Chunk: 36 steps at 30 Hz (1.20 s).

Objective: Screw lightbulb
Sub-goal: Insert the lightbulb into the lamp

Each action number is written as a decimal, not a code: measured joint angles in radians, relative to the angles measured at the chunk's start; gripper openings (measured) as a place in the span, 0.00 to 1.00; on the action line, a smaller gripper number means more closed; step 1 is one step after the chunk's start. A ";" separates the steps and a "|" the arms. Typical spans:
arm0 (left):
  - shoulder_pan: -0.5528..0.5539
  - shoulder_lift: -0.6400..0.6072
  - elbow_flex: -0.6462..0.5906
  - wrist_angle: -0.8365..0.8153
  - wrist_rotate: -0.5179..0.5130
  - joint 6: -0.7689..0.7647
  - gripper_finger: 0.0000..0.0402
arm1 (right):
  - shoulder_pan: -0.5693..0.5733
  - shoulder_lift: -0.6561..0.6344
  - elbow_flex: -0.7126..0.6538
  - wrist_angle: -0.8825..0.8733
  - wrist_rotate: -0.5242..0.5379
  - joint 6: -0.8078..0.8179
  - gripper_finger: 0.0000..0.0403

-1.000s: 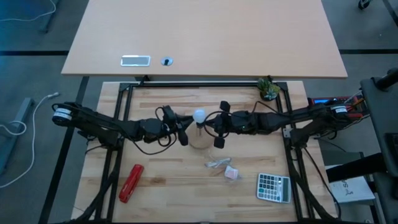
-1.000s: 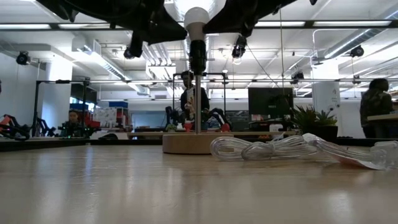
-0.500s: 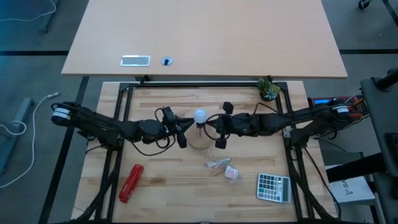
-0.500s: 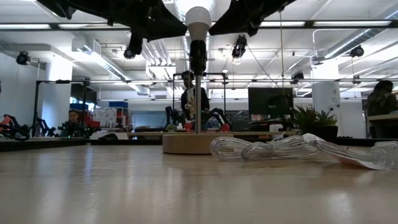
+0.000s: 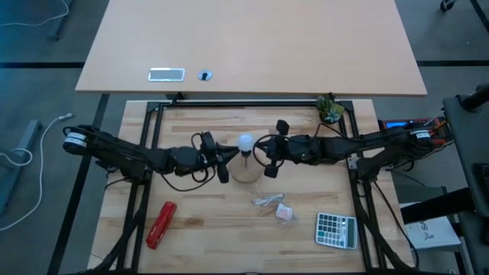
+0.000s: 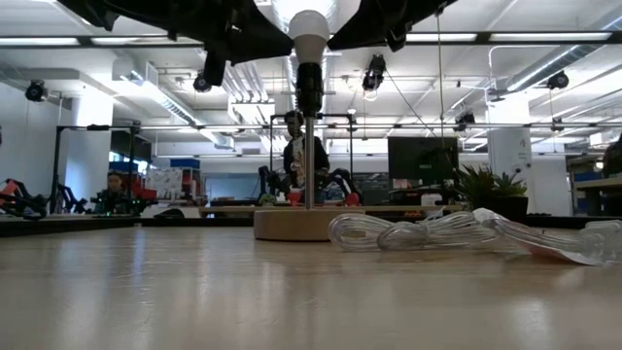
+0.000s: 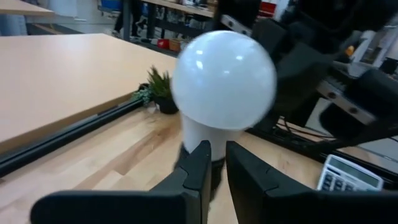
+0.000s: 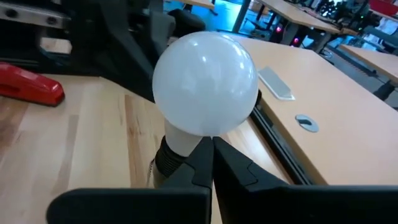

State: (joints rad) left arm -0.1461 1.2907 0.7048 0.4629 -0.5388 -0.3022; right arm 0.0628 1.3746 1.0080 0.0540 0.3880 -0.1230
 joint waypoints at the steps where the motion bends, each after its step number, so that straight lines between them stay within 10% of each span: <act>1: 0.004 0.000 0.000 0.000 -0.001 0.004 0.10 | 0.000 0.000 0.000 0.004 -0.003 0.000 0.00; 36: 0.029 -0.017 0.000 -0.031 0.053 0.032 0.10 | 0.003 -0.017 0.000 -0.045 -0.059 0.046 0.00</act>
State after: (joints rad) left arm -0.1169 1.2736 0.7044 0.4321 -0.4858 -0.2707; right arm 0.0654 1.3577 1.0080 0.0087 0.3289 -0.0768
